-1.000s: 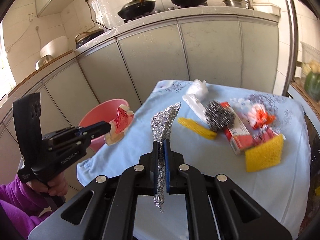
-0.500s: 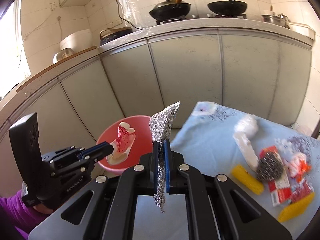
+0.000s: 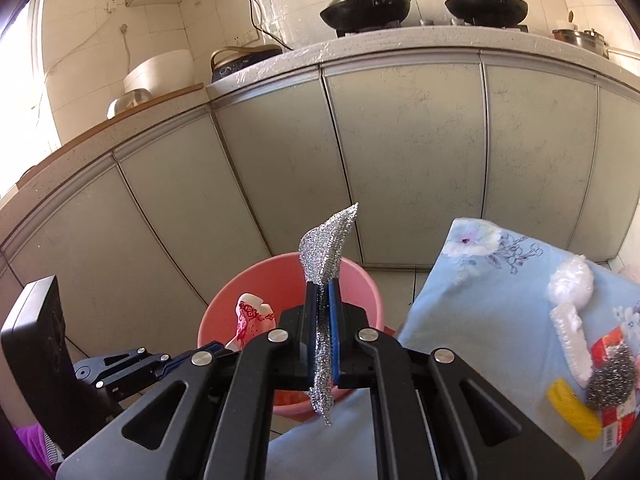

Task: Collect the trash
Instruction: 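Carry the cup and scouring pad to the pink bin and release both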

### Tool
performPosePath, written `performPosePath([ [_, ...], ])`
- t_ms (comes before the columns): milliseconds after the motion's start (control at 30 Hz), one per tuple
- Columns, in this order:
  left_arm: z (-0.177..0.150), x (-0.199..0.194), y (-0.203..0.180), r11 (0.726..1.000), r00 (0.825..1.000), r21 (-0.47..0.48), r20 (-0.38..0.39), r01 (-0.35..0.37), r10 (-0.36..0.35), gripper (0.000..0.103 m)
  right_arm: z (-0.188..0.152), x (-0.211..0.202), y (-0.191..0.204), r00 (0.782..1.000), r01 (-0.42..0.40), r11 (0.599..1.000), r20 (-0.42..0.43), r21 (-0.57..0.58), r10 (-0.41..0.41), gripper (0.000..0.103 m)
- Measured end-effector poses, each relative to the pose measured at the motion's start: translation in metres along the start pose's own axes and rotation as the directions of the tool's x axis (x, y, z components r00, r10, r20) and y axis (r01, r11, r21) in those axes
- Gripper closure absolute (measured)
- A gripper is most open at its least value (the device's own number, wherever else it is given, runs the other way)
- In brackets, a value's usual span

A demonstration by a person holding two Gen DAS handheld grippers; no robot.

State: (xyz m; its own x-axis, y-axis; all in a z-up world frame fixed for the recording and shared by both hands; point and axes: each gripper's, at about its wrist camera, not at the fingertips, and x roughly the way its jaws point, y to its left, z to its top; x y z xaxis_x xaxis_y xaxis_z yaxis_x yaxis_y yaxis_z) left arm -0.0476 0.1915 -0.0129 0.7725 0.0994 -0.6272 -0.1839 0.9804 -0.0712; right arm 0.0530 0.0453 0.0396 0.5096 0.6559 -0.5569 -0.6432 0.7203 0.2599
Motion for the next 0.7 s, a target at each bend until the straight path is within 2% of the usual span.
performPosePath([
  [400, -0.016, 0.030, 0.010, 0.999, 0.996, -0.030, -0.084, -0.034, 0.031, 0.095, -0.012, 0.038, 0.005, 0.998, -0.004, 1.000, -0.057, 0.010, 0.005, 0.097],
  [633, -0.021, 0.039, 0.015, 0.996, 0.992, -0.074, -0.115, -0.055, 0.047, 0.094, -0.028, 0.053, 0.002, 0.990, -0.008, 1.000, -0.143, 0.021, 0.011, 0.097],
  [700, -0.020, 0.038, 0.017, 0.995, 0.993, -0.090, -0.118, -0.043, 0.032, 0.092, -0.030, 0.055, 0.000, 0.986, -0.011, 1.000, -0.166, 0.026, 0.015, 0.094],
])
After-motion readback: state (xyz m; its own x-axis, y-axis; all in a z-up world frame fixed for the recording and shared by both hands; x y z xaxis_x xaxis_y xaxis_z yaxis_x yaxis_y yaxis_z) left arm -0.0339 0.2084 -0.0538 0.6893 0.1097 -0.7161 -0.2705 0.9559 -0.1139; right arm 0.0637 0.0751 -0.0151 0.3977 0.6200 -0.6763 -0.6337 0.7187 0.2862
